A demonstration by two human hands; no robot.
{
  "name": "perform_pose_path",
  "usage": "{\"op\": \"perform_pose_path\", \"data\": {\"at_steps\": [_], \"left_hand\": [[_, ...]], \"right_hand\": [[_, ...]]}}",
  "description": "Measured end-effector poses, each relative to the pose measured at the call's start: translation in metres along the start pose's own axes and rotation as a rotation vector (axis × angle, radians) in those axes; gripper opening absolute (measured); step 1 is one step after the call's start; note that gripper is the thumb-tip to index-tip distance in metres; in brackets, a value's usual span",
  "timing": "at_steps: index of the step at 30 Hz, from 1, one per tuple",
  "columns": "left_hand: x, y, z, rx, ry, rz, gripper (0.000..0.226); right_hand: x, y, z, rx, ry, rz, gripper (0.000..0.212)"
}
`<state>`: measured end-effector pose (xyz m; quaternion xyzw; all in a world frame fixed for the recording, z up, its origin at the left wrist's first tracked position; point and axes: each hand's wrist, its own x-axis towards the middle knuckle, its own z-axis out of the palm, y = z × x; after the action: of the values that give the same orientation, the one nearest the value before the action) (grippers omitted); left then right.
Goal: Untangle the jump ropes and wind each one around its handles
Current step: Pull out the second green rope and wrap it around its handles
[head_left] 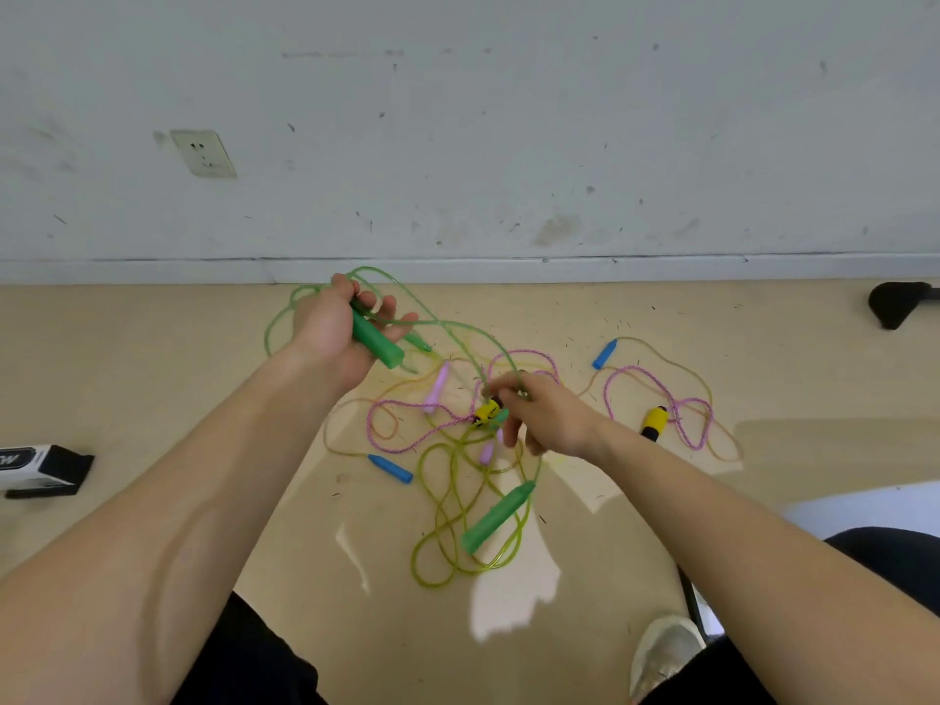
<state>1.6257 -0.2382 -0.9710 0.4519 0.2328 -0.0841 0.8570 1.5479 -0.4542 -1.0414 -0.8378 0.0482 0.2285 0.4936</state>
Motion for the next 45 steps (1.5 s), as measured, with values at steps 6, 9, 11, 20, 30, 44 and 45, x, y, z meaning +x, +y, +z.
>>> {"op": "perform_pose_path", "data": {"at_steps": [6,9,11,20,30,44,45], "left_hand": [[0.012,-0.007,-0.022,0.906,-0.062,-0.032,0.035],[0.003,-0.024,-0.022,1.343,-0.156,-0.104,0.036],[-0.001,-0.032,-0.021,1.52,-0.193,-0.113,0.032],[-0.026,-0.067,0.002,0.999,-0.582,-0.23,0.032],[-0.045,-0.068,0.008,0.69,-0.769,-0.405,0.035],[-0.04,-0.056,0.002,1.014,-0.957,-0.344,0.017],[-0.04,-0.054,0.002,1.023,-0.981,-0.375,0.015]], "right_hand": [[-0.004,-0.017,-0.016,0.264,0.092,0.078,0.023],[-0.006,-0.029,-0.021,0.529,0.006,0.097,0.02],[-0.009,-0.036,-0.022,0.646,0.0,0.095,0.026],[-0.021,-0.059,-0.025,1.254,-0.167,0.013,0.03],[-0.007,-0.05,-0.042,1.275,0.138,-0.049,0.026],[-0.015,-0.042,-0.034,-0.487,-0.102,-0.267,0.059],[-0.014,-0.042,-0.032,-0.453,-0.16,-0.277,0.052]]}}
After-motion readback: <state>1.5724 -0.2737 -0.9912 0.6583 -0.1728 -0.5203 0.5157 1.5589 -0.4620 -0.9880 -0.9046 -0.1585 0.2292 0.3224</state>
